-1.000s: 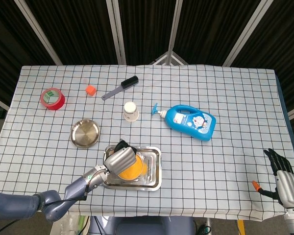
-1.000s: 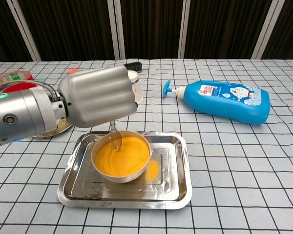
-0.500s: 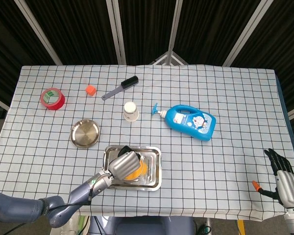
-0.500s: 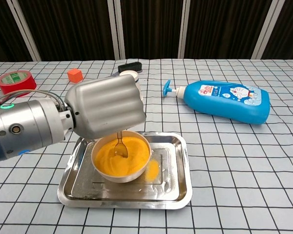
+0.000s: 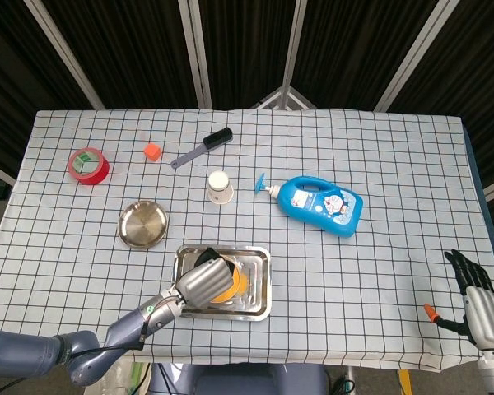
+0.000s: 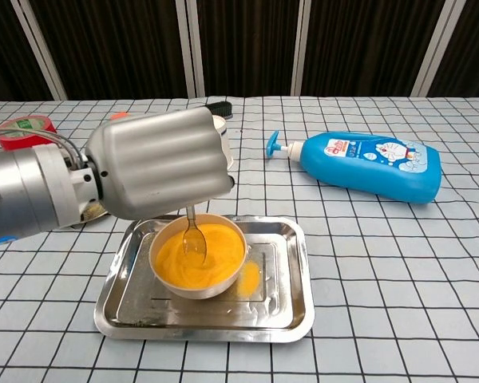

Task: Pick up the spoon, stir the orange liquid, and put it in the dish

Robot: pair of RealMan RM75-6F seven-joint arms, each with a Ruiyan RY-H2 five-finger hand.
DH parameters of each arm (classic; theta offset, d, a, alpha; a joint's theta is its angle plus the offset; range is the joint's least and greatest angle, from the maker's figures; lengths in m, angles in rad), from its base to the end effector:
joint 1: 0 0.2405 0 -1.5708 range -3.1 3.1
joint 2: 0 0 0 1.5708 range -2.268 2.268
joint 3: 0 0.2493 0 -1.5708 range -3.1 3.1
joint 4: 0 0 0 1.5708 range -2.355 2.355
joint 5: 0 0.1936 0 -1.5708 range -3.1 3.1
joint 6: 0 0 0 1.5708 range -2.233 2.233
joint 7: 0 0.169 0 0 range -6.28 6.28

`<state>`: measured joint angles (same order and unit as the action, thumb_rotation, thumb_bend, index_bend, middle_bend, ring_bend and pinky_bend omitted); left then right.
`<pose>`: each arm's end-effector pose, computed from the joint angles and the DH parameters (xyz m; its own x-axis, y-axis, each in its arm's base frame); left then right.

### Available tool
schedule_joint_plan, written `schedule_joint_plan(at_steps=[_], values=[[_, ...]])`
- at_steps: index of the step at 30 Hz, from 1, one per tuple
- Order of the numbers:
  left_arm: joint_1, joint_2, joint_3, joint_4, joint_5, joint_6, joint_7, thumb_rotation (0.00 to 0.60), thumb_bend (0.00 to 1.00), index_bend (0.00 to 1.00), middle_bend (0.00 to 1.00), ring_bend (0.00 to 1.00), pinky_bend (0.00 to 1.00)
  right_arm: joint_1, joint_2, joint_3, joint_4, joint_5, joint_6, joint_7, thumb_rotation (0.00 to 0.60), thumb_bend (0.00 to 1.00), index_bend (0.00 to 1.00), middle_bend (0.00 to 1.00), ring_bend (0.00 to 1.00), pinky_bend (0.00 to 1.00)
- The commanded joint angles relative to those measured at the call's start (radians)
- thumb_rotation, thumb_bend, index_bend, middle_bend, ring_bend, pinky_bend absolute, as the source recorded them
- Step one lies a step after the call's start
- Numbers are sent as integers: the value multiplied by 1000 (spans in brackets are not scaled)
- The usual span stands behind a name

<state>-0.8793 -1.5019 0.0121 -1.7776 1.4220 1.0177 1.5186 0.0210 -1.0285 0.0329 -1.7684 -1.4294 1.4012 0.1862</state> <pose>-0.0405 0.2665 -0.0267 0.7545 -0.6320 0.1770 -0.2447 -0.5211 -0.8177 -0.3041 -0.1786 0.1728 0.1371 -0.1053 0.9849 -0.9791 0.1367 0.1509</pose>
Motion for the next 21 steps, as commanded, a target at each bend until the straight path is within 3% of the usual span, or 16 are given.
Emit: schedule_joint_plan(at_steps=[1, 12, 21], values=[[1, 9, -2, 2, -1, 3, 4, 600, 717, 835, 1000, 1000, 1000, 1, 0, 0, 0, 0, -1, -1, 600, 311, 0, 0, 0, 0], [-16, 6, 5, 71, 47, -7, 81, 600, 718, 835, 1000, 1000, 1000, 1, 0, -1, 0, 0, -2, -4, 600, 312, 0, 0, 0, 0], [-14, -45, 43, 135, 195, 6, 130, 600, 718, 835, 1000, 1000, 1000, 1, 3, -1, -2, 4, -5, -4, 600, 311, 0, 0, 0, 0]])
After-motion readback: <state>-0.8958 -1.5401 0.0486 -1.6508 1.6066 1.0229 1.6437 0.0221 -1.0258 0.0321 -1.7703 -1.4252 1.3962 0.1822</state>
